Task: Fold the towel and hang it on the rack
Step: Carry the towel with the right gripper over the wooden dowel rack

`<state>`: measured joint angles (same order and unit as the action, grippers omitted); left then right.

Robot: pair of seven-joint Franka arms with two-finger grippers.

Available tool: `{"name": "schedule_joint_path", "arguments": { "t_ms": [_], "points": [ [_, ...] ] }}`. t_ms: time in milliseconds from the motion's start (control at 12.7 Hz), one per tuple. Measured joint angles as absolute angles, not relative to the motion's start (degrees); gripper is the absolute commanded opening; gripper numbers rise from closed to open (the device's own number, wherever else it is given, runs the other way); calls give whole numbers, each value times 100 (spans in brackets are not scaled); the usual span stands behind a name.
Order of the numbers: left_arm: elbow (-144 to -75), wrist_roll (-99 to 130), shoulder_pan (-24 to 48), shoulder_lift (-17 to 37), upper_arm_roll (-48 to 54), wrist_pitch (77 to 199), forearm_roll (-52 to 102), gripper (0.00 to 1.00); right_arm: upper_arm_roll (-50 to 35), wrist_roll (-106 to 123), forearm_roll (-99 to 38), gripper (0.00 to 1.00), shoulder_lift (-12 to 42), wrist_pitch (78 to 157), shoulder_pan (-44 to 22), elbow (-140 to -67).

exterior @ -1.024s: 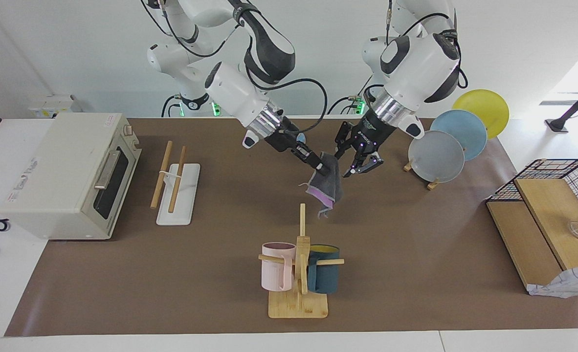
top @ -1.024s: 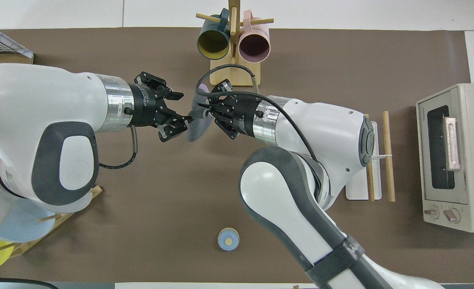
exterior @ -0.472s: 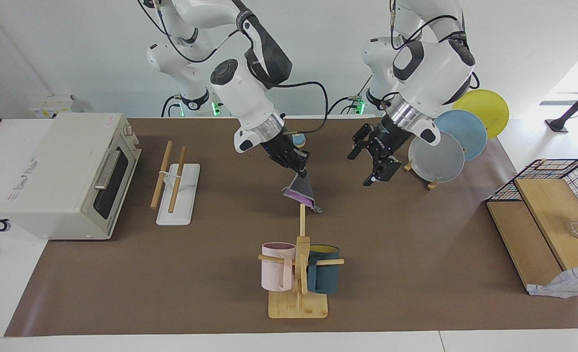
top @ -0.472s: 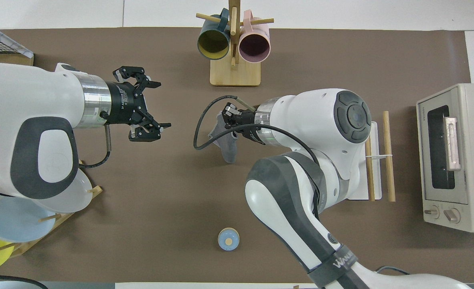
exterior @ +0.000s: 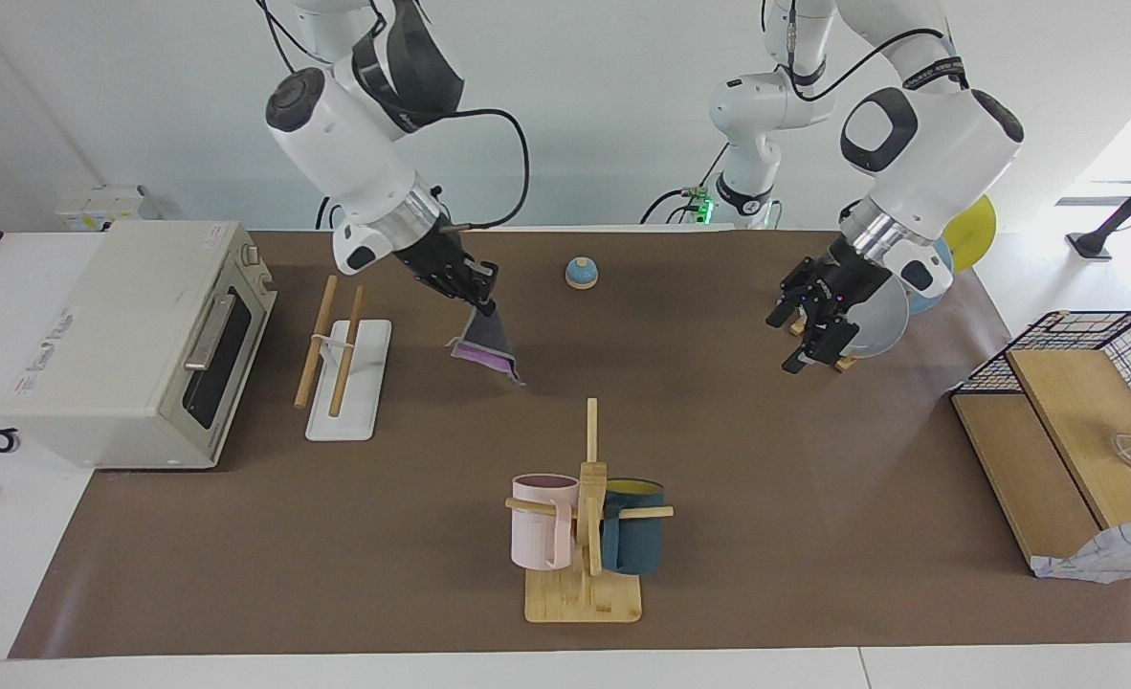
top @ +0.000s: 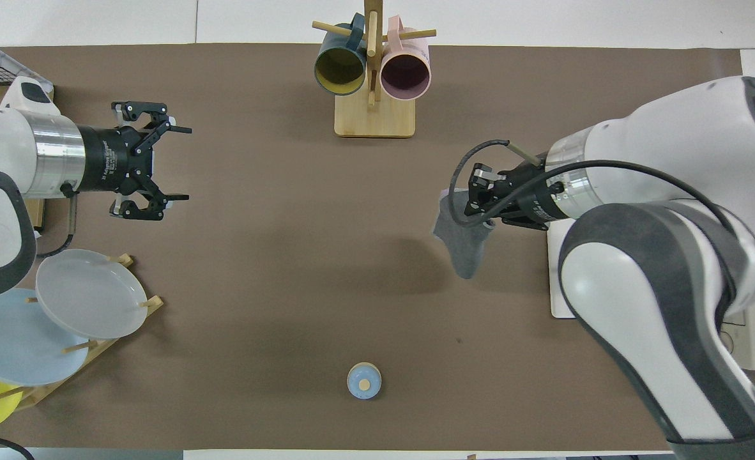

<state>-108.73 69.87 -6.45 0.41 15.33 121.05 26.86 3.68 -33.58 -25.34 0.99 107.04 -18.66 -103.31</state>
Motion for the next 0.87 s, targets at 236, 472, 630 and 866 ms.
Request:
{"name": "schedule_joint_path", "arguments": {
  "t_ms": [236,472,630,866],
  "points": [
    [-10880,5633,-1079,31,1521,12041,2238,100,366,-3159,-2388,0,-238,10108,-1438,-10601],
    [-10880,4349,-1287,18,1519,12035,1859,100,363,-2371,-2245,0,-450,10056,-971,-10993],
    [-10867,3511,-1367,17,1517,11956,1518,100,368,-1570,-2208,0,-541,10040,-514,-11233],
    [-10601,2370,-1379,15,1529,11333,878,100,376,-333,-1807,0,-662,10037,124,-11527]
  ]
}}
